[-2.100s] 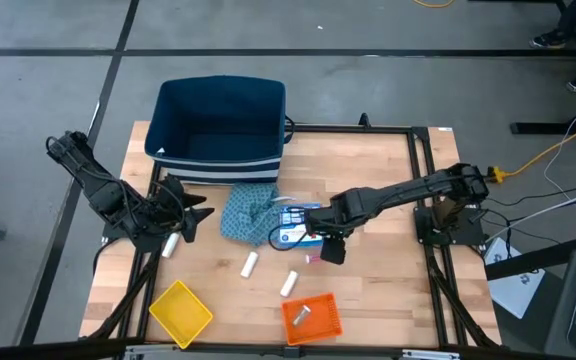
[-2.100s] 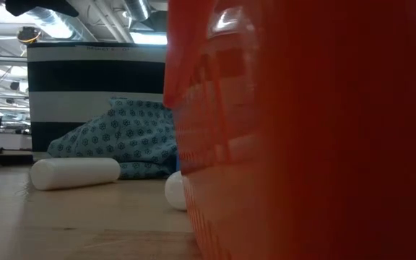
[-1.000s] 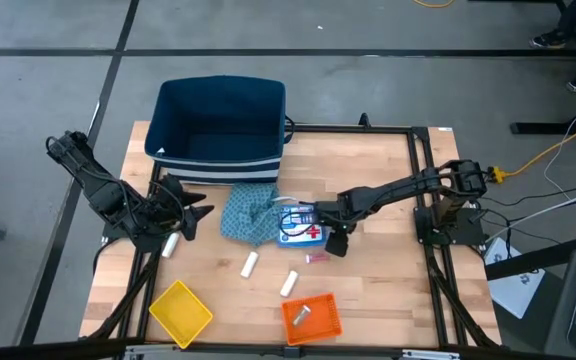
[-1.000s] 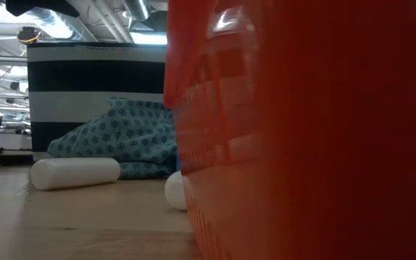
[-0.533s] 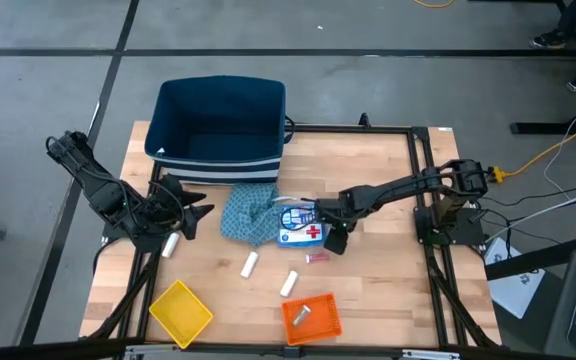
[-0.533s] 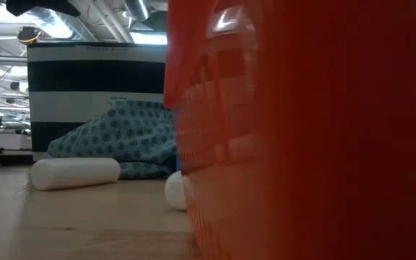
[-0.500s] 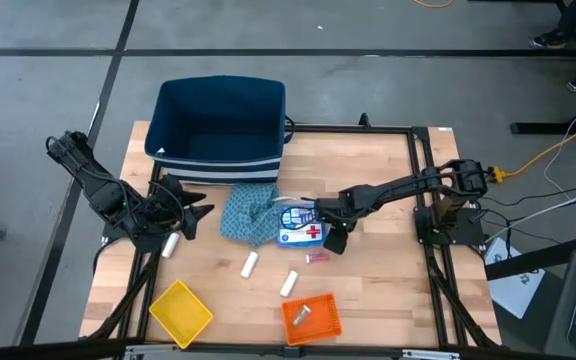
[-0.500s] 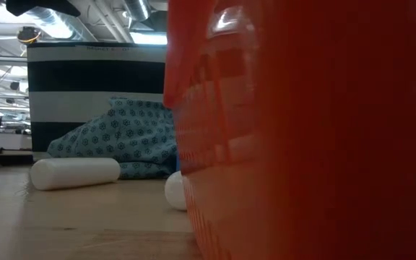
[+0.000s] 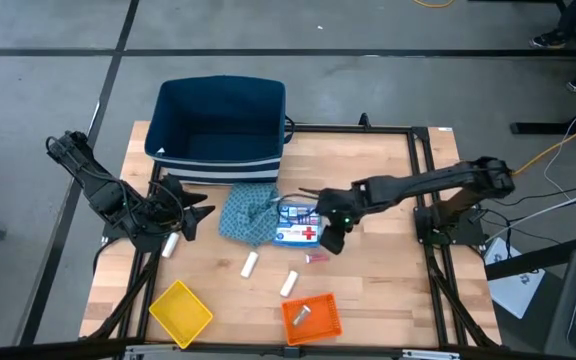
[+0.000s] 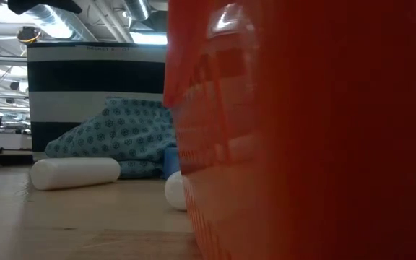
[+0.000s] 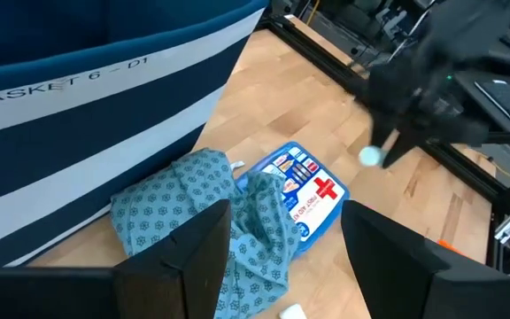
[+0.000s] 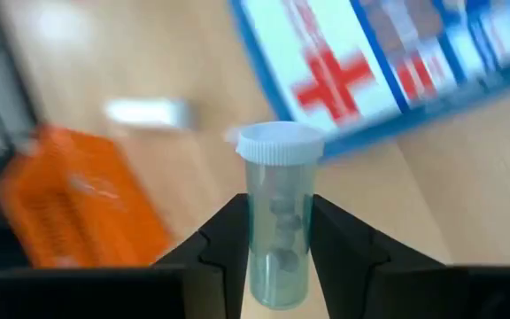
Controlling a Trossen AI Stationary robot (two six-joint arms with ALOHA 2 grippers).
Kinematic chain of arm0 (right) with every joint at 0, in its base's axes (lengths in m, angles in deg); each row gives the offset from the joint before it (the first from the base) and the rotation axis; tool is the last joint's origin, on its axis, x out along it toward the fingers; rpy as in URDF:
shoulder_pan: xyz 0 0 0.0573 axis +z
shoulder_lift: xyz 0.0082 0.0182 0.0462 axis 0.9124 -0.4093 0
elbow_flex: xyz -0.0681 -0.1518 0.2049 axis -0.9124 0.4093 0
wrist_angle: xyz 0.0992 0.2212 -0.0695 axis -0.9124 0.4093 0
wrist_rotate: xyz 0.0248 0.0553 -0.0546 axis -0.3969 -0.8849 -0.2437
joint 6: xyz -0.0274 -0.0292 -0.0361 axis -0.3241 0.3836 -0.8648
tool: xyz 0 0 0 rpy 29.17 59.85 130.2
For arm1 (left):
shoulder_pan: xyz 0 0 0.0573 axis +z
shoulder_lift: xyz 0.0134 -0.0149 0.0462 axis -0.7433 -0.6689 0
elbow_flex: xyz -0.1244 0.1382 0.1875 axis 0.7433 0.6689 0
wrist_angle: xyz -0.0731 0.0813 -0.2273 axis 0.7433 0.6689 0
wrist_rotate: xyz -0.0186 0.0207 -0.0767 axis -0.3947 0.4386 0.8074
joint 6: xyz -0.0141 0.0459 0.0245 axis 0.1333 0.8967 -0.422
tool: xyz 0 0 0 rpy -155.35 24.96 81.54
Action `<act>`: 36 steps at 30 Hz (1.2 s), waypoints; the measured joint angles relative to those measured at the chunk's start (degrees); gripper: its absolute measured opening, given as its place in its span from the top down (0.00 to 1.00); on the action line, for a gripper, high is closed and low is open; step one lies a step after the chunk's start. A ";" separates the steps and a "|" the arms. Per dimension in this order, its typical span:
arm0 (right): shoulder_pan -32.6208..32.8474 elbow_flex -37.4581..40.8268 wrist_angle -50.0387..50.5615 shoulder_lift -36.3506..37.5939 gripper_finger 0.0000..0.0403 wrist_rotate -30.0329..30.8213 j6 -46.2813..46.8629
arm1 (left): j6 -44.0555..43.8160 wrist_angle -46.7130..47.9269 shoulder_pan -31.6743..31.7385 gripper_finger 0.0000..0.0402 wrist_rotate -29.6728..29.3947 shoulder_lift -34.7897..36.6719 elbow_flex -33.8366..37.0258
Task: Pick & Place Medicine items
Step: Put the blue pill bottle into the orange bin
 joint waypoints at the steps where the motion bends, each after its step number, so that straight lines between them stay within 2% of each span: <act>1: 0.43 -0.73 -0.09 0.98 0.73 0.11 0.75 | 0.01 0.00 0.00 0.47 0.00 0.00 0.00; 7: 5.86 -6.61 -0.48 3.40 0.73 0.32 4.99 | 0.14 -0.09 0.00 0.47 -0.02 0.00 0.00; 12: 12.22 -8.82 -5.47 2.62 0.73 0.40 7.14 | 0.14 -0.13 0.00 0.47 -0.02 0.00 0.00; 20: 19.72 -8.61 -8.33 -5.04 0.73 1.19 8.93 | 0.09 -0.14 0.00 0.47 0.38 0.00 0.00; 29: 21.98 -8.59 -24.70 -16.82 0.73 -5.52 10.24 | -0.08 -0.17 0.00 0.47 3.39 0.00 0.02; 36: 21.74 -8.59 -24.90 -17.98 0.70 -7.79 11.38 | -0.77 -0.16 0.01 0.47 3.80 0.00 0.02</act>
